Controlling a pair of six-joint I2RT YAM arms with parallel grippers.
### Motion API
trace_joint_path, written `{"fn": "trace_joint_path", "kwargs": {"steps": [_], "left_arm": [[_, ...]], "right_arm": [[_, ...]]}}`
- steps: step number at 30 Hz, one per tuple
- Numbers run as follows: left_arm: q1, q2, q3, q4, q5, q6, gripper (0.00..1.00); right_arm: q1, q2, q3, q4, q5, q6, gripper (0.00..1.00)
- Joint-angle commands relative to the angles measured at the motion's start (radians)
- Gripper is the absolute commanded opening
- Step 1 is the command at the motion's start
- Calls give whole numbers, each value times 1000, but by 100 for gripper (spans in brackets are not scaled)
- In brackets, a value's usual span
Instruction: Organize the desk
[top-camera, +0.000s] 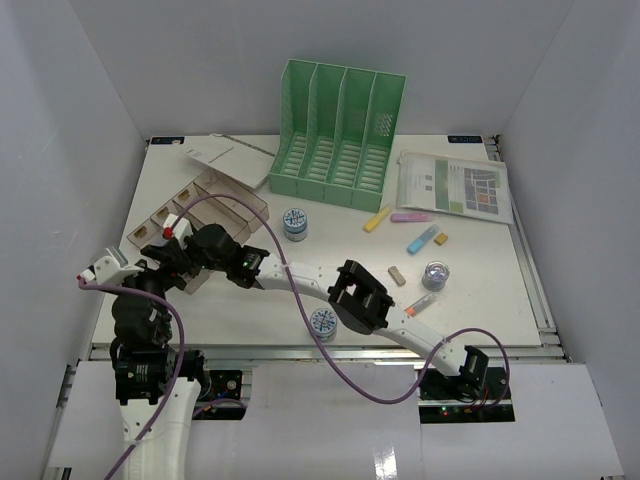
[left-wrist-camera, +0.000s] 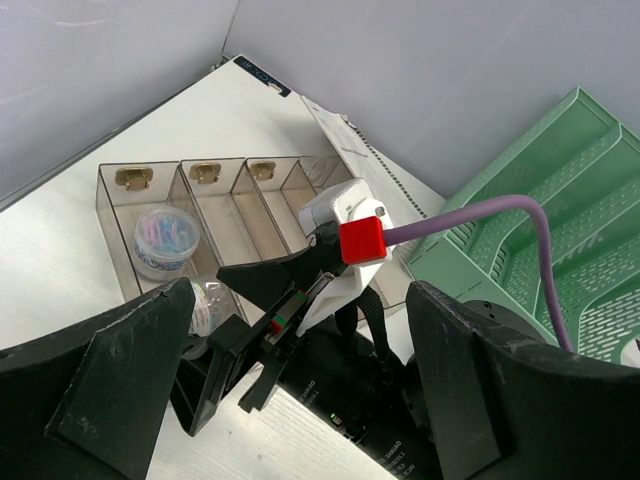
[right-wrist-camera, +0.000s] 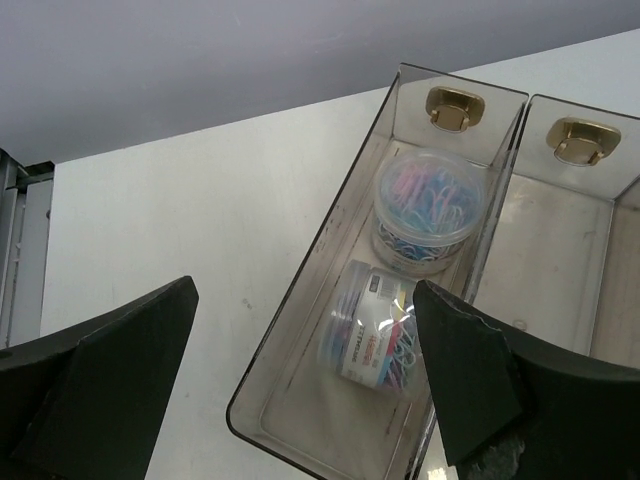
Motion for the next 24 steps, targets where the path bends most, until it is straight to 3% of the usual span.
{"fn": "trace_joint_path", "kwargs": {"steps": [1,4,8,11,15,19,21,24], "left_arm": [[-7,-6,34,-3,22,4,98],[-8,-29,27,19,79,31,98],[-7,-112,4,78,159,62,98],[-7,-132,-19,113,239,71,98],[-8,-71,-39,152,429,18,98],[-10,24,-82,209,639,-68,98],[-10,137,-103,247,726,-109,98],[-10,342,-103,277,876,-172,98]], "right_arm": [[-21,-113,-10,14,1,-51,93],[-51,-206,-48,-68,-81,-114,90],[-114,-347,-162,-271,-342,-297,90],[-167,-526,-366,-404,-448,-473,90],[-233,-753,-662,-550,-450,-614,90],[-312,-977,-950,-580,-372,-628,90],[-410,-1152,-1153,-577,-345,-516,90],[-617,-1374,-1320,-571,-363,-392,90]]}}
